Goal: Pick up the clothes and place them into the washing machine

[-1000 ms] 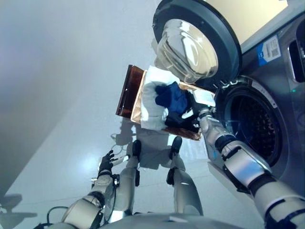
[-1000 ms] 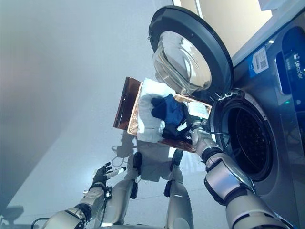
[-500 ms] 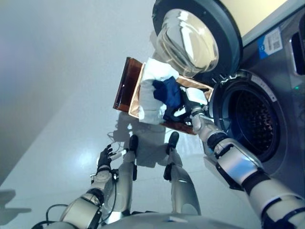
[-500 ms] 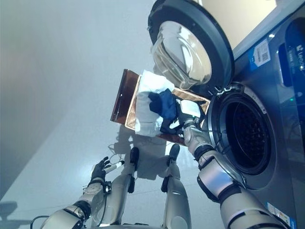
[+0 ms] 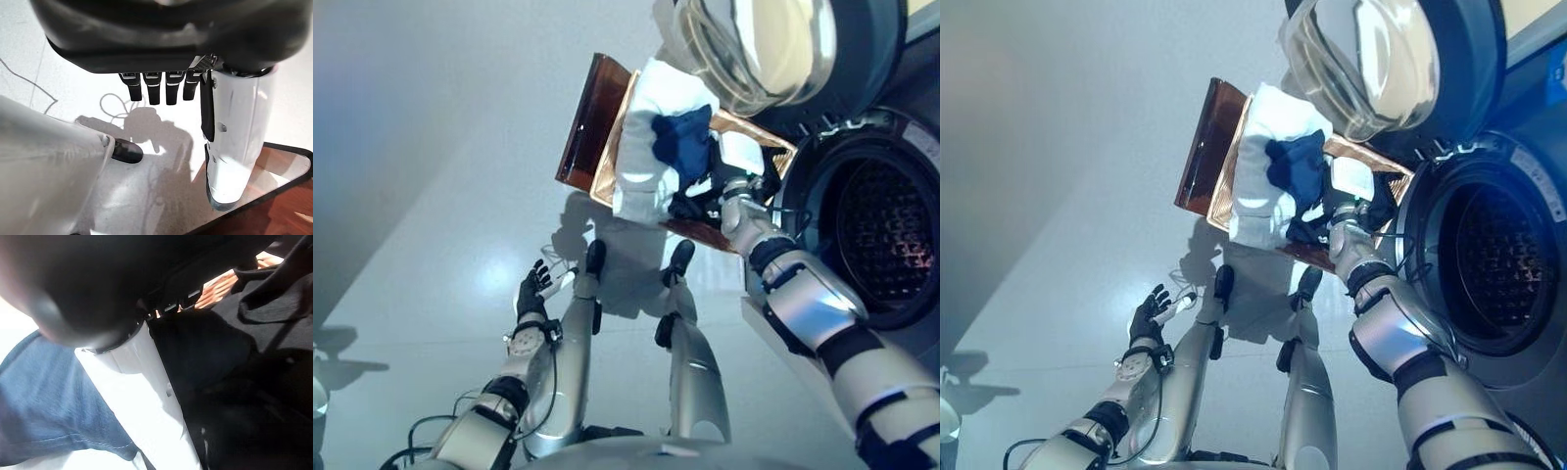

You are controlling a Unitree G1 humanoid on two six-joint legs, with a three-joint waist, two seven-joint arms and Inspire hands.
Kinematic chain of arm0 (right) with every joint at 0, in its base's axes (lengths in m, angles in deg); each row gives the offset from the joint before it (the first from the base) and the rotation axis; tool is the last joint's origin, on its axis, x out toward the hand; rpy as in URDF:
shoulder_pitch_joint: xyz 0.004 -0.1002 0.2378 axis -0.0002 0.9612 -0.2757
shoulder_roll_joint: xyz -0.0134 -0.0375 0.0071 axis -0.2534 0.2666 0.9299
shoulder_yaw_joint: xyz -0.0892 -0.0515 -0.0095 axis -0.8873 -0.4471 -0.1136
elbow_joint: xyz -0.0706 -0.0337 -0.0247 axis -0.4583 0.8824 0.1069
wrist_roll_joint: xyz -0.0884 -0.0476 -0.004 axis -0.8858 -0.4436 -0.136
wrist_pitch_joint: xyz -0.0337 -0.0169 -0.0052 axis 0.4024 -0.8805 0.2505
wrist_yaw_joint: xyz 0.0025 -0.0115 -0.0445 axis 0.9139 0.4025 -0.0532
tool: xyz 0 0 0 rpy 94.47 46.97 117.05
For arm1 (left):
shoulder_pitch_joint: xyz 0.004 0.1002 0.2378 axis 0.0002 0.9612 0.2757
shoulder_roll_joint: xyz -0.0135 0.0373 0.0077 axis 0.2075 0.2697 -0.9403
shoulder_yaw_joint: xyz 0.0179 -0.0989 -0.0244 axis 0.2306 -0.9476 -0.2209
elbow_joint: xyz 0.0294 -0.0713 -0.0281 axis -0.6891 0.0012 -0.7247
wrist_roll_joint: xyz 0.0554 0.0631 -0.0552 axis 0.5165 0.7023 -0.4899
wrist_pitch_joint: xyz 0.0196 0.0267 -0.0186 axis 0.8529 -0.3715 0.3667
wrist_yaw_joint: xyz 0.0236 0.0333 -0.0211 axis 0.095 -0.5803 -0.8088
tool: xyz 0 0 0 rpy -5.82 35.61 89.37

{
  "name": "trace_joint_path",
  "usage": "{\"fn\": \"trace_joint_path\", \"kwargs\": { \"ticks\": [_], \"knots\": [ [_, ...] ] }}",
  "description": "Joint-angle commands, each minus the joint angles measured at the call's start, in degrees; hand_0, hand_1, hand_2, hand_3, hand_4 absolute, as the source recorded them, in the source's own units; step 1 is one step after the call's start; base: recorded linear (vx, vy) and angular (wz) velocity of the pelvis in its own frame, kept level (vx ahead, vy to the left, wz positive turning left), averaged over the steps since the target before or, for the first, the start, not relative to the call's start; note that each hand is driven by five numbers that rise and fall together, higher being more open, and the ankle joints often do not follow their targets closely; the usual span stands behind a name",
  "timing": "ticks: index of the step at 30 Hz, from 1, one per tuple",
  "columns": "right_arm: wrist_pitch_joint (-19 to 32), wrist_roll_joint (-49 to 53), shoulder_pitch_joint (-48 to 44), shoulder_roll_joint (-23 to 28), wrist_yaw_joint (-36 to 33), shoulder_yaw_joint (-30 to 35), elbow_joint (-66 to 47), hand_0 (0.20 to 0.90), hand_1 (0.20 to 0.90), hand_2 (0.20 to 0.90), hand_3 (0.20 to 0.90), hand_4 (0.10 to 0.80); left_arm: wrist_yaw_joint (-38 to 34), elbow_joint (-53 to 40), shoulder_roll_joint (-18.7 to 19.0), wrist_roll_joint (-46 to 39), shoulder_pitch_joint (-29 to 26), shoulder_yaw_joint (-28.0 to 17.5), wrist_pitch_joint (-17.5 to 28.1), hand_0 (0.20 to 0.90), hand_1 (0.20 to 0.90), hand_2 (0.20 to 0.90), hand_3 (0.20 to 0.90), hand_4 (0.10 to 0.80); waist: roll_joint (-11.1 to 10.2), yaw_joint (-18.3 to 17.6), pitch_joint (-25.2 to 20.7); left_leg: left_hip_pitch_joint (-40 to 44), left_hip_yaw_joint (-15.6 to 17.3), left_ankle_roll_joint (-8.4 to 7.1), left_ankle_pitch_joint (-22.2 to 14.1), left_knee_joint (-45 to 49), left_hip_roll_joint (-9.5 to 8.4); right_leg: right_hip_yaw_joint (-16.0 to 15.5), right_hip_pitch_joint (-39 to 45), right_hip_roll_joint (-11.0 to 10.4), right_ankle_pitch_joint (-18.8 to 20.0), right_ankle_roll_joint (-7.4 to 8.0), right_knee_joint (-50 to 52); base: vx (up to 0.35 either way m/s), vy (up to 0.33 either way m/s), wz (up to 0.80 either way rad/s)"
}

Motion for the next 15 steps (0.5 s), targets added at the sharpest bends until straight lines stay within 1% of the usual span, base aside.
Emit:
{"fn": "trace_joint_path", "kwargs": {
  "ticks": [1,10,15],
  "knots": [
    [2.4,1.3,-7.1,2.0,-1.0,-2.0,-0.6,0.200,0.200,0.200,0.200,0.300,-1.5,-3.4,1.8,-1.8,2.8,1.7,1.9,0.900,0.900,0.900,0.900,0.800,4.9,3.1,0.7,4.3,-3.9,-3.52,11.5,-18.3,0.30,-1.1,2.6,-0.4,-5.3,4.28,7.3,0.003,0.027,0.07],
    [3.7,4.5,-8.2,2.2,-1.4,-0.7,-2.5,0.200,0.200,0.200,0.200,0.300,-1.6,-0.1,1.1,-2.3,1.4,2.2,1.3,0.900,0.900,0.900,0.900,0.800,4.4,2.7,0.5,4.3,-3.8,-3.81,11.3,-18.3,0.25,-1.2,2.9,-0.4,-5.2,4.32,6.7,0.013,0.006,-0.02],
    [5.4,8.9,-7.3,1.8,-1.1,1.4,-3.8,0.200,0.200,0.200,0.200,0.300,-2.0,2.2,0.8,-2.3,0.5,2.0,1.2,0.900,0.900,0.900,0.900,0.800,3.8,2.1,0.0,5.2,-3.3,-3.96,10.8,-18.3,0.39,-1.2,3.9,-0.3,-5.0,4.38,6.0,0.000,0.000,0.00]
  ]
}}
